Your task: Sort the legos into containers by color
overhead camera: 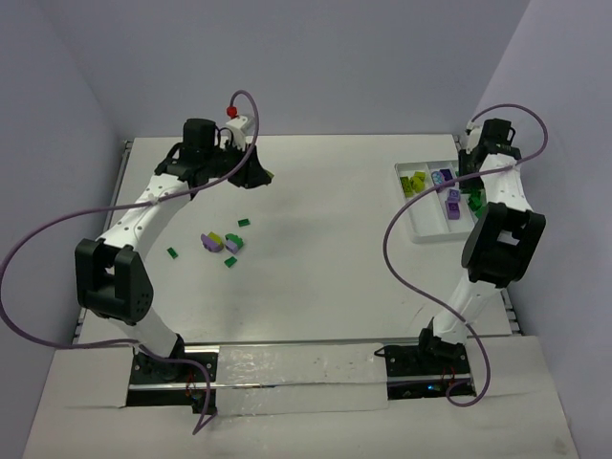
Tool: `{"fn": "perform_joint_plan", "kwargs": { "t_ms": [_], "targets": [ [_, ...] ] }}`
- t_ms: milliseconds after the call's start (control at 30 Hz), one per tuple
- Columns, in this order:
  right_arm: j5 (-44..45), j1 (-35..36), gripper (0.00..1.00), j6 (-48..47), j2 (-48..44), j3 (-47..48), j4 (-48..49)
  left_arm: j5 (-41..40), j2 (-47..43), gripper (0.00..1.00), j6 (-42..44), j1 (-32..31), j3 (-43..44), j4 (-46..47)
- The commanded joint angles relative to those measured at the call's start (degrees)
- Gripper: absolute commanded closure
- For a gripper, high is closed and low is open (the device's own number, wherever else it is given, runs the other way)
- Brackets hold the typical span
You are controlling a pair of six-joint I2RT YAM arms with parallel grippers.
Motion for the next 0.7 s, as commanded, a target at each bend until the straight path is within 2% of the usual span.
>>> {"fn": "perform_joint_plan", "kwargs": {
  "t_ms": [0,200,667],
  "targets": [
    [6.8,-1.4,1.0,-2.4,0.7,2.1,3.6,-1.1,1.0,1.0,1.5,-0.1,3.9,-2.4],
    [9.3,-3.3,1.0,-4.9,2.2,-1.3,4.9,-1.2,2.3,1.0,1.4,-0.1,5.1,-3.7],
    [8.9,-5.6,0.98,-6.4,4.8,-3.1,4.4,-1.7,3.1,1.0,1.9,-0.1,6.2,-5.5]
  ]
}}
